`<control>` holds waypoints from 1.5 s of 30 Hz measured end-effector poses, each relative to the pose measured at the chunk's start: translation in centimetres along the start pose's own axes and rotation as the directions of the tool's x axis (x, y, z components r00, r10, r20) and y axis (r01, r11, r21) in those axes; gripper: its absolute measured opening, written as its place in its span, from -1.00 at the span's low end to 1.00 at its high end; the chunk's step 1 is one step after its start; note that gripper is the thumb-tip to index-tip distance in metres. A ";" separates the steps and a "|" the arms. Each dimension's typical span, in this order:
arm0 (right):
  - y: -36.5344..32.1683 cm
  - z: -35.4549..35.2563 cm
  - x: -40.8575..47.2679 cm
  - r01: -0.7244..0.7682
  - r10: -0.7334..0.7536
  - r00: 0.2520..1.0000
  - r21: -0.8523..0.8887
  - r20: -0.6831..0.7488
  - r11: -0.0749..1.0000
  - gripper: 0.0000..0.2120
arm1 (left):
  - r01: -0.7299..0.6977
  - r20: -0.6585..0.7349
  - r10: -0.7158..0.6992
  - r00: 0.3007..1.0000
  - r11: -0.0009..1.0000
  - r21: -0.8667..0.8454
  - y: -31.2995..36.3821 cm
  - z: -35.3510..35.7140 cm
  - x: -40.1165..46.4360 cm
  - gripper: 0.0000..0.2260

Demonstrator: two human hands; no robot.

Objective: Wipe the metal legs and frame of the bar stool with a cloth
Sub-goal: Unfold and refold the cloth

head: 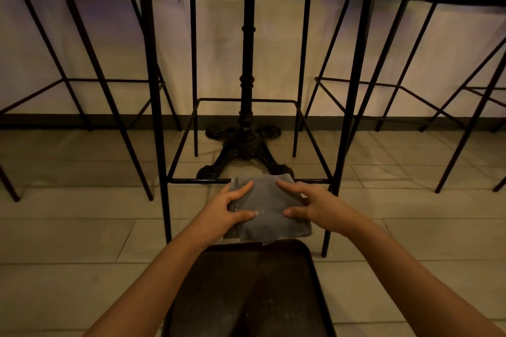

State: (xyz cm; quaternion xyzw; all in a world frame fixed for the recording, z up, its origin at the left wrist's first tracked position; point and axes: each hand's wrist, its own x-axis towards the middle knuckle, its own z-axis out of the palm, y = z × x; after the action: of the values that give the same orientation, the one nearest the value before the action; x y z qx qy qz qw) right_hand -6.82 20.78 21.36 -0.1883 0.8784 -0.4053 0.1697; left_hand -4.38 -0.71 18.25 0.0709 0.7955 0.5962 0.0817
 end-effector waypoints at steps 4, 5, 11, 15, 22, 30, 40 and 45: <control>0.8 1.6 0.3 0.057 -0.074 0.993 -0.183 -0.090 0.981 -0.44 | 0.028 0.010 -0.029 1.000 0.998 0.052 -1.4 0.7 -0.8 -0.33; 1.1 2.1 0.4 0.053 -0.074 0.992 -0.205 -0.099 0.977 -0.46 | 0.030 0.011 -0.031 0.999 0.995 0.100 -1.8 0.9 -1.0 -0.32; 3.5 5.1 0.5 0.068 -0.108 0.977 -0.210 -0.183 0.975 -0.53 | 0.058 -0.007 -0.058 0.998 0.953 0.299 -4.4 1.4 -1.1 -0.31; 6.2 7.8 0.2 0.051 -0.111 0.977 -0.303 -0.184 0.952 -0.54 | 0.082 0.050 -0.108 0.993 0.927 0.365 -7.3 2.2 -1.4 -0.31; 11.7 13.2 0.9 -0.020 -0.027 0.995 -0.444 -0.101 0.896 -0.56 | 0.195 0.101 -0.253 0.962 0.898 0.394 -13.5 4.2 -1.5 -0.29; 16.1 18.5 1.3 -0.089 0.086 0.996 -0.426 -0.027 0.901 -0.55 | 0.309 0.122 -0.382 0.916 0.867 0.392 -20.0 6.1 -2.2 -0.31; 20.6 21.7 3.0 -0.174 0.232 0.970 -0.463 0.071 0.869 -0.53 | 0.423 0.090 -0.500 0.861 0.804 0.418 -24.8 8.1 -0.6 -0.31; 21.8 22.8 3.7 -0.178 0.257 0.961 -0.474 0.107 0.863 -0.51 | 0.432 0.046 -0.508 0.860 0.773 0.465 -26.1 8.6 -0.7 -0.33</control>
State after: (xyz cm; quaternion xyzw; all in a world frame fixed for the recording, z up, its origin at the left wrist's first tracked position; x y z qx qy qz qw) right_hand -3.99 17.33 -10.09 -0.1557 0.9475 -0.1471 0.2376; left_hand -2.24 -0.13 -9.11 -0.0638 0.8910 0.3536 0.2774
